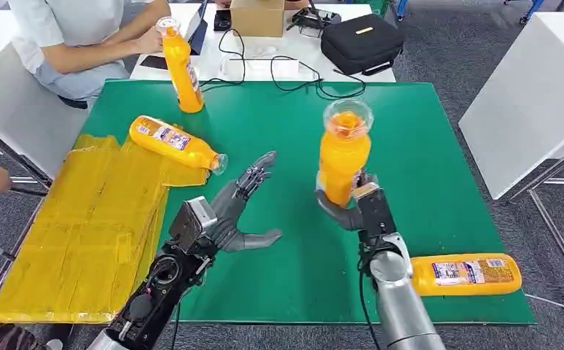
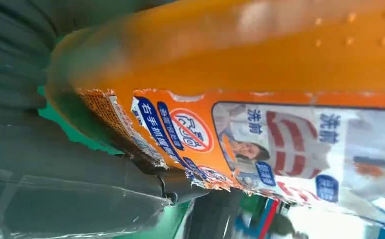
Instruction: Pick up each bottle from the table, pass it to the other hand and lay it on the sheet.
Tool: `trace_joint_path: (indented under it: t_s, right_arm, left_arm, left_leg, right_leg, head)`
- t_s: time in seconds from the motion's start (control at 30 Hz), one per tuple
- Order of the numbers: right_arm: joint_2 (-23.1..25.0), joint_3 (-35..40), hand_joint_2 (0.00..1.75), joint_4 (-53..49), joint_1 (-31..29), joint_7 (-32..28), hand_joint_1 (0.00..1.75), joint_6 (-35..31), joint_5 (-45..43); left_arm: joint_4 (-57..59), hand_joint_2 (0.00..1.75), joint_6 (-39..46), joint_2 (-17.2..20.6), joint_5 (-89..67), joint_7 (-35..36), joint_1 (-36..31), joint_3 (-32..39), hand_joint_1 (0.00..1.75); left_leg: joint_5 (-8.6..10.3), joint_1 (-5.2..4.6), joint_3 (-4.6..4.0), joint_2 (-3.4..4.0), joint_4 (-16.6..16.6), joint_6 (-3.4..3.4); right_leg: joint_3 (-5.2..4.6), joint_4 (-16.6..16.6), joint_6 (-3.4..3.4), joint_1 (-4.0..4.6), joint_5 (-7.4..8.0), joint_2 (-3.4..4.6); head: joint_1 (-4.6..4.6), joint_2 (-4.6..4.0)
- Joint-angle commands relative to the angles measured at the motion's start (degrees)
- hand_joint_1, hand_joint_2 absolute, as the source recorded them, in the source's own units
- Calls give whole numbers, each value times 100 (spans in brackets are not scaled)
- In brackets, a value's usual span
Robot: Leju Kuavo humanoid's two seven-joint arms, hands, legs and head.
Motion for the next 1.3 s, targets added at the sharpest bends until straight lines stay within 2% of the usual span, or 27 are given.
trace_joint_path:
  t_s: [0.03,0.1,0.23,0.4,0.5,0.6,0.63,0.73,0.93,0.97,1.0,1.07,1.2,1.27,1.3]
  right_arm:
    - [159,1339,175,679,-389,62,175,181,137]
    - [182,1420,175,702,-395,73,175,149,200]
    - [143,1617,175,700,-399,42,175,170,285]
    - [106,2281,175,674,-295,-42,175,98,642]
    - [116,2518,175,754,-333,-42,175,-44,854]
    - [170,2815,175,947,-423,-20,175,-119,938]
    - [186,2848,175,989,-431,-21,175,-109,907]
    - [201,2912,175,1047,-451,-31,175,-128,869]
    - [157,3018,175,968,-456,-20,175,-157,727]
    - [136,3017,175,966,-436,13,175,-192,710]
    - [123,3019,175,971,-428,19,175,-201,705]
    - [98,3001,175,985,-412,14,175,-242,674]
    - [91,2990,175,976,-423,11,175,-255,667]
    - [91,2990,175,976,-423,11,175,-255,667]
    - [91,2990,175,976,-423,11,175,-255,667]
  left_arm:
    - [-10,175,147,173,-12,21,-156,-228,0]
    - [-9,175,160,169,-10,23,-170,-214,0]
    - [14,175,187,145,14,24,-176,-174,0]
    - [91,175,249,132,126,-23,-118,27,0]
    - [102,175,233,142,176,-45,-116,74,0]
    - [158,175,203,154,272,-59,-169,114,0]
    - [154,175,193,149,310,-60,-165,133,0]
    - [130,175,185,127,397,-61,-141,178,0]
    - [31,175,357,-36,907,15,-26,455,0]
    - [-12,175,425,-53,1015,-9,41,524,45]
    - [-25,175,434,-58,1090,-26,73,556,175]
    - [-54,175,400,-36,1290,-50,138,619,175]
    - [-59,175,401,-28,1302,-50,136,615,175]
    - [-59,175,401,-28,1302,-50,136,615,175]
    - [-59,175,401,-28,1302,-50,136,615,175]
  left_leg:
    - [-12,3,26,22,-1,4]
    - [-5,1,12,12,-3,3]
    - [-15,2,37,15,-1,8]
    - [-7,0,20,13,-5,4]
    - [-18,1,48,17,-8,5]
    - [-8,3,20,12,-4,3]
    - [-16,1,41,19,-5,6]
    - [-5,1,15,10,-6,3]
    - [-13,3,30,10,-3,6]
    - [-18,3,43,11,-3,7]
    - [-23,3,56,11,-4,8]
    - [-9,2,26,2,-6,5]
    - [-14,3,35,0,-4,6]
    - [-2,2,9,0,-4,3]
    - [-12,3,30,0,-2,6]
  right_leg:
    - [20,-3,-15,7,-5,13]
    - [9,-2,-10,4,-3,4]
    - [36,-4,-20,8,-12,1]
    - [18,-5,-14,3,-5,5]
    - [45,-7,-24,7,-15,3]
    - [17,-5,-14,6,-5,5]
    - [37,-5,-21,6,-12,6]
    - [12,-5,-11,3,-3,3]
    - [30,-5,-19,8,-11,-1]
    - [43,-5,-24,9,-17,-3]
    - [56,-6,-28,11,-23,-6]
    - [27,-7,-16,6,-11,-9]
    - [35,-6,-19,8,-16,-13]
    - [8,-5,-10,4,-5,-7]
    - [31,-5,-18,8,-14,-12]
  head:
    - [2,0]
    - [2,0]
    - [2,0]
    - [2,0]
    - [2,0]
    - [2,0]
    - [2,0]
    - [2,0]
    - [2,0]
    - [2,0]
    - [2,0]
    - [2,0]
    - [2,0]
    - [2,0]
    - [2,0]
